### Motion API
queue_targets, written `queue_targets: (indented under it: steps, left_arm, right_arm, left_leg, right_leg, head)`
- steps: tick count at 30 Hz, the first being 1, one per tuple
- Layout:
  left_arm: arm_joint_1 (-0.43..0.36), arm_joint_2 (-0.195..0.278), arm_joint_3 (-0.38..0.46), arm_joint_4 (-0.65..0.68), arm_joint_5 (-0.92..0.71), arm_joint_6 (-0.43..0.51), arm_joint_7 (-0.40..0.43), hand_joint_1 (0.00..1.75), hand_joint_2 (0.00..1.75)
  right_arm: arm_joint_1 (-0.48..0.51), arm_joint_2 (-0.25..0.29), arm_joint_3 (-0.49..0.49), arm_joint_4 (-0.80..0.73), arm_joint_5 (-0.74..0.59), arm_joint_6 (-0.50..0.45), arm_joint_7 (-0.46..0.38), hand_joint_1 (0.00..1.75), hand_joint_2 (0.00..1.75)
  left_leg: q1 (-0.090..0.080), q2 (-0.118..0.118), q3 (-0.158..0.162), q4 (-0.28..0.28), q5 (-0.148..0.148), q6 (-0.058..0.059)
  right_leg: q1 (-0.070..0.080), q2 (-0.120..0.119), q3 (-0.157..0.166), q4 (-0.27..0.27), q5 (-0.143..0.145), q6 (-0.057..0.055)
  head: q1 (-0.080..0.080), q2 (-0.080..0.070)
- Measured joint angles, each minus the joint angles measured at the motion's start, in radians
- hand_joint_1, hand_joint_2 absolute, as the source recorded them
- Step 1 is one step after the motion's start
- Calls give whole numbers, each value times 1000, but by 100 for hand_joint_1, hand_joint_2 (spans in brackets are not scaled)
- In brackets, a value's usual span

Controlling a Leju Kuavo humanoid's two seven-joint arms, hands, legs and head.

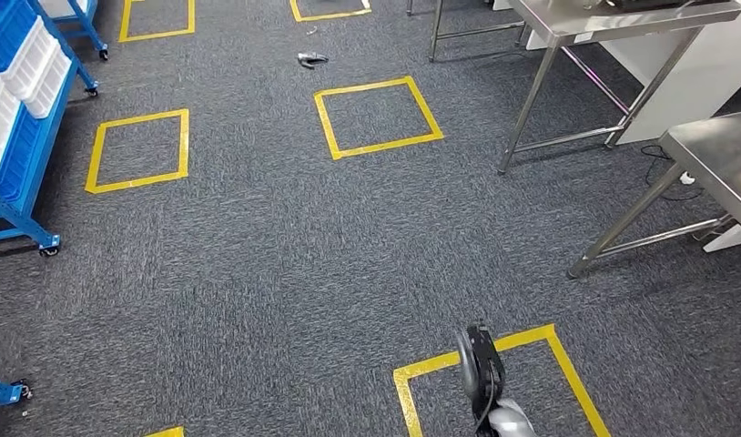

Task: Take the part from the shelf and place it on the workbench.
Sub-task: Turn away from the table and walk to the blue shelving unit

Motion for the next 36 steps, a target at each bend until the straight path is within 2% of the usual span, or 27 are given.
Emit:
queue_targets:
  steps: [1,2,4,6,7,8,9,11,13,15,16,18,20,21,22,23,24,25,26,27,28,29,30,31,33,35,36]
  left_arm:
    - [4,2,0,0,1,0,0,0,0]
    - [6,3,1,0,2,-1,-2,0,0]
    - [5,5,1,0,1,-4,-9,0,0]
    - [2,6,1,0,1,-9,-15,0,0]
    - [2,6,1,0,1,-12,-18,0,0]
    - [3,6,1,0,2,-14,-21,0,0]
    - [4,6,1,0,6,-15,-24,0,0]
    - [1,7,4,0,16,-12,-31,0,0]
    - [-4,8,9,0,24,-7,-35,0,0]
    - [-4,8,12,0,25,-4,-32,0,0]
    - [-3,8,13,0,24,-4,-29,0,0]
    - [-3,9,13,0,21,-7,-22,0,0]
    - [-6,9,13,0,18,-12,-18,0,0]
    - [-8,9,13,0,18,-14,-18,0,0]
    - [-8,9,13,0,20,-15,-18,0,0]
    - [-7,10,14,0,24,-16,-19,0,0]
    - [-6,10,15,0,29,-18,-20,0,0]
    - [-6,11,17,0,35,-21,-22,0,44]
    - [-7,11,20,0,41,-25,-23,0,87]
    - [-10,12,23,0,47,-30,-24,0,131]
    - [-12,12,27,0,53,-34,-25,0,175]
    - [-14,12,32,0,58,-37,-25,0,175]
    - [-14,12,36,0,62,-38,-25,0,175]
    - [-13,12,40,0,64,-39,-24,0,175]
    - [-13,13,45,0,64,-38,-22,0,175]
    - [-18,14,46,0,61,-38,-20,0,175]
    - [-20,14,46,0,59,-37,-19,0,175]
  right_arm:
    - [6,-2,-7,24,-2,-13,28,0,0]
    - [14,-6,-14,45,-4,-27,54,0,0]
    - [37,-16,-30,81,-9,-49,97,0,0]
    - [64,-27,-44,110,-14,-65,127,0,0]
    - [74,-32,-50,121,-15,-72,141,0,0]
    - [83,-36,-54,131,-15,-79,156,0,0]
    - [89,-40,-57,139,-12,-85,175,0,0]
    - [100,-47,-60,152,0,-94,217,0,0]
    - [111,-58,-60,164,9,-102,255,0,87]
    - [121,-67,-63,172,9,-113,282,0,175]
    - [126,-71,-66,175,6,-118,291,0,175]
    - [142,-81,-76,181,-2,-128,301,0,175]
    - [165,-93,-89,188,-9,-132,305,0,175]
    - [176,-99,-94,192,-10,-133,306,0,175]
    - [185,-103,-98,195,-10,-132,307,0,175]
    - [192,-106,-100,198,-8,-131,307,0,175]
    - [195,-108,-101,199,-5,-129,309,0,175]
    - [196,-110,-101,201,-2,-126,312,0,175]
    - [196,-113,-101,202,0,-124,316,0,175]
    - [196,-115,-102,202,1,-122,320,0,175]
    - [194,-116,-103,203,1,-121,324,0,175]
    - [191,-116,-104,204,1,-120,327,0,175]
    - [187,-116,-105,204,1,-119,329,0,175]
    - [183,-116,-106,204,1,-119,331,0,175]
    - [177,-116,-107,204,-2,-116,333,0,175]
    - [177,-116,-110,204,-6,-116,334,0,175]
    - [177,-116,-113,204,-7,-117,334,0,175]
  left_leg:
    - [-1,13,-1,4,-4,-4]
    - [-3,38,-10,23,-18,-8]
    - [-4,104,-55,123,-76,-12]
    - [0,131,-113,248,-132,-18]
    - [2,136,-124,277,-138,-21]
    - [4,141,-114,266,-126,-22]
    - [5,149,-84,218,-100,-23]
    - [3,188,-2,80,-51,-17]
    - [-4,211,39,8,-38,-4]
    - [-8,192,40,1,-39,11]
    - [-8,181,42,-2,-37,17]
    - [-6,160,47,-11,-31,29]
    - [-8,136,46,-13,-27,37]
    - [-9,122,45,-12,-26,39]
    - [-11,107,45,-12,-26,40]
    - [-12,92,46,-11,-26,40]
    - [-12,78,47,-11,-26,39]
    - [-12,65,49,-10,-26,38]
    - [-13,53,48,-9,-27,36]
    - [-14,41,47,-7,-27,32]
    - [-13,30,43,-6,-26,27]
    - [-11,19,40,-5,-25,20]
    - [-9,7,36,-6,-22,14]
    - [-7,8,33,-3,-23,8]
    - [-10,51,11,40,-51,0]
    - [-9,111,-44,157,-116,-5]
    - [-6,124,-75,222,-144,-8]
  right_leg:
    - [-1,-10,5,-7,2,-6]
    - [-2,-23,10,-13,5,-13]
    - [0,-53,17,-21,5,-22]
    - [4,-86,18,-21,2,-26]
    - [4,-102,18,-20,1,-26]
    - [4,-115,18,-20,-1,-25]
    - [4,-127,20,-19,-2,-22]
    - [6,-148,24,-15,-9,-13]
    - [10,-167,29,-11,-15,-1]
    - [9,-185,35,-12,-19,11]
    - [6,-179,39,-9,-24,18]
    - [0,-127,22,40,-62,28]
    - [-3,-71,-36,161,-129,31]
    - [-3,-62,-68,224,-152,31]
    - [-3,-59,-90,261,-158,30]
    - [-3,-57,-96,264,-143,29]
    - [-3,-53,-82,226,-109,26]
    - [-4,-40,-56,161,-67,23]
    - [-4,-12,-28,93,-33,19]
    - [-5,11,-5,39,-11,16]
    - [-4,28,7,9,-3,13]
    - [-2,34,10,-1,-4,11]
    - [0,20,11,-3,-2,7]
    - [-1,6,14,-8,0,1]
    - [-2,-24,19,-18,5,-13]
    - [1,-56,21,-22,5,-22]
    - [3,-73,21,-22,5,-24]
  head:
    - [0,0]
    - [-2,0]
    - [-5,0]
    - [-6,0]
    - [-6,0]
    - [-6,0]
    - [-6,0]
    - [-6,0]
    - [-4,0]
    - [-2,0]
    - [-2,0]
    - [-1,0]
    - [0,0]
    - [0,0]
    - [0,0]
    - [0,0]
    - [0,0]
    - [0,0]
    - [0,0]
    - [0,0]
    - [0,0]
    - [0,0]
    - [0,0]
    - [0,0]
    - [-2,0]
    - [-4,0]
    - [-4,0]
